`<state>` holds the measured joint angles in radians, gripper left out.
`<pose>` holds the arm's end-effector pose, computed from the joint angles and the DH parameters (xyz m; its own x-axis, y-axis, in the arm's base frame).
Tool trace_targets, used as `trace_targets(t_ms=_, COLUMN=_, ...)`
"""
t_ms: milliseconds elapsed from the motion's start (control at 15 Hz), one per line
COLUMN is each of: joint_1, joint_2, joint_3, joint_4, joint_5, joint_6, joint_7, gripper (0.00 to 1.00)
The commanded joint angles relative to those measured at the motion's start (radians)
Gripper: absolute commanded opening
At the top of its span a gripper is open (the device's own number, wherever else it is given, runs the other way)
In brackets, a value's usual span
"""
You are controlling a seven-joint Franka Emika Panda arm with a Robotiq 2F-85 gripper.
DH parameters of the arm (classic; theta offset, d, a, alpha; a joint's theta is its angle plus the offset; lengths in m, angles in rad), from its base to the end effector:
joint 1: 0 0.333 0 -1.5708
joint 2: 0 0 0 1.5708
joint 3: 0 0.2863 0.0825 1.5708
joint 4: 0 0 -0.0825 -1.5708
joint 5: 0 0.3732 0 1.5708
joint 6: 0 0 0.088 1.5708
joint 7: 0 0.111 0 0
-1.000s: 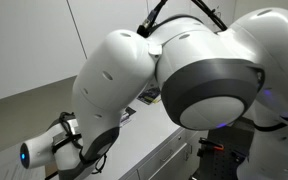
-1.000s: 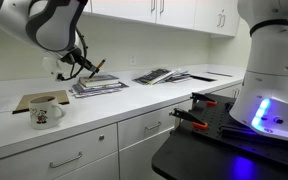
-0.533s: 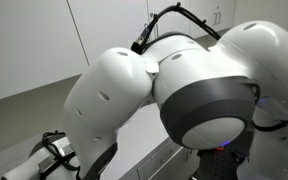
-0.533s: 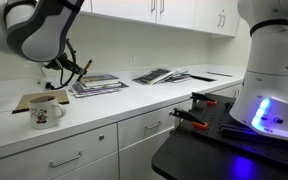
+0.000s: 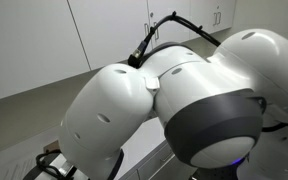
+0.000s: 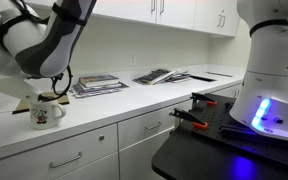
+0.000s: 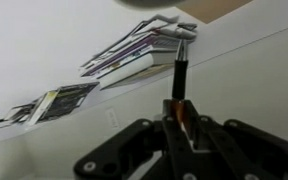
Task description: Put the pen in the mug
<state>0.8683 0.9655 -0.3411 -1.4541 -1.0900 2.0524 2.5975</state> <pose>0.5893 0.3238 0.1291 -0.0217 -0.4808 0.8766 -0.8097 -0.5059 -0.2975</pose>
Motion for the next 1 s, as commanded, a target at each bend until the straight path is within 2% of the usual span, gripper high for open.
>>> trace_targets(t_ms=0, joint_1=0.014, joint_2=-0.013, joint_3=-0.017, joint_4=-0.03, joint_5=-0.074, joint_6=0.083, joint_7=0.0, gripper=0.04)
trace_targets(t_ms=400, joint_1=0.051, joint_2=-0.027, joint_3=-0.022, joint_4=-0.09, joint_5=-0.143, joint_6=0.142, joint_7=0.002, gripper=0.04)
trace_targets(t_ms=933, joint_1=0.092, joint_2=-0.035, joint_3=-0.029, joint_4=-0.168, joint_5=-0.161, joint_6=0.224, joint_7=0.002, gripper=0.04)
